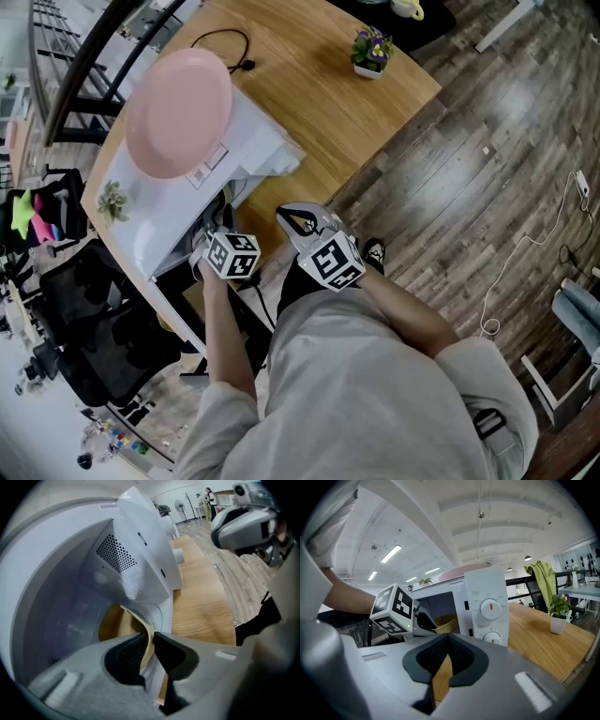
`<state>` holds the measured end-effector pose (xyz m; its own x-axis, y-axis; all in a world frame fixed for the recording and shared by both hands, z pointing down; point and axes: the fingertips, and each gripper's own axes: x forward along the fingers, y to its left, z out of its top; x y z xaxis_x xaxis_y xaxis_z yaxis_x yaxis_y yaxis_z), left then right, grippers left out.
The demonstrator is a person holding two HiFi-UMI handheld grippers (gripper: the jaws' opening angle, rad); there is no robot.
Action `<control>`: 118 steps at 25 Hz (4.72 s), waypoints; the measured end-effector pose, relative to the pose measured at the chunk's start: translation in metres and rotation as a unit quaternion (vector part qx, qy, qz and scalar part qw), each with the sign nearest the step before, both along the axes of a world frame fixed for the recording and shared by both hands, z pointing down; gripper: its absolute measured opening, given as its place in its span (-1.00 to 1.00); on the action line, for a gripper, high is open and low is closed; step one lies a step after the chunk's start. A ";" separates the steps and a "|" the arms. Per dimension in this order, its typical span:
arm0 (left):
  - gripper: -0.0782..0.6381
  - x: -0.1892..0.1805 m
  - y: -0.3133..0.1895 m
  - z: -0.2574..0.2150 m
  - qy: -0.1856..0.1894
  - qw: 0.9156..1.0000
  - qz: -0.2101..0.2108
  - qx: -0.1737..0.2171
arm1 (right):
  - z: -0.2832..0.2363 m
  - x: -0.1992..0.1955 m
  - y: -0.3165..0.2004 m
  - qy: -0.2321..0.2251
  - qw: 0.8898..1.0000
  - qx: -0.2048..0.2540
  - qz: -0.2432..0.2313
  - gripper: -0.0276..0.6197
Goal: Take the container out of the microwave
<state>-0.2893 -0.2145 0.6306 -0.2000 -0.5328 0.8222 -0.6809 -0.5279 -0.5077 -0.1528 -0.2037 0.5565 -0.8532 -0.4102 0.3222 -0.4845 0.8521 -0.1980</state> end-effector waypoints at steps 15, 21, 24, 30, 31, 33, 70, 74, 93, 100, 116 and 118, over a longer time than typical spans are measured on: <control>-0.65 0.014 0.000 -0.004 0.018 0.999 -0.047 -0.006 | 0.002 0.008 -0.005 -0.006 1.000 -0.004 0.010 -0.88; -0.40 0.003 0.011 -0.009 0.007 1.000 -0.023 -0.019 | 0.004 0.007 -0.005 -0.007 1.000 -0.006 0.009 -0.88; -0.37 -0.003 0.020 -0.001 -0.006 0.999 -0.007 -0.044 | 0.006 0.003 -0.003 -0.006 1.000 -0.010 0.007 -0.88; -0.36 -0.007 0.022 0.015 -0.028 0.997 0.007 -0.065 | 0.008 -0.002 -0.001 -0.004 1.000 -0.013 0.002 -0.88; -0.36 -0.008 0.022 0.018 -0.031 0.997 0.009 -0.068 | 0.008 -0.002 -0.001 -0.003 1.000 -0.013 0.003 -0.88; -0.36 -0.009 0.021 0.022 -0.034 0.997 0.012 -0.074 | 0.008 -0.001 -0.003 -0.001 1.000 -0.013 0.004 -0.88; -0.76 0.037 0.030 0.005 0.019 0.997 0.017 -0.068 | 0.003 0.024 0.007 0.001 1.000 -0.006 0.013 -0.88; -0.76 0.045 0.030 -0.002 0.041 0.997 0.009 -0.059 | 0.004 0.029 0.007 0.003 1.000 -0.007 0.014 -0.88; -0.76 0.084 0.040 -0.015 0.101 0.994 -0.017 -0.023 | 0.002 0.059 0.015 0.011 1.000 -0.003 0.021 -0.88; -0.76 0.102 0.049 -0.016 0.107 0.994 -0.016 -0.017 | 0.001 0.072 0.023 0.015 1.000 0.002 0.020 -0.88; -0.76 0.141 0.078 -0.024 0.116 0.993 -0.008 -0.003 | -0.004 0.096 0.054 0.025 1.000 0.013 0.007 -0.88; -0.76 0.146 0.081 -0.025 0.121 0.993 -0.008 -0.002 | -0.005 0.097 0.056 0.025 1.000 0.013 0.006 -0.88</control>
<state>-0.1436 -0.1336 0.6053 -0.0044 -0.5279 0.8493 -0.7904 -0.5184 -0.3264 -0.0556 -0.1473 0.5517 -0.8317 -0.4287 0.3530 -0.5026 0.8513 -0.1505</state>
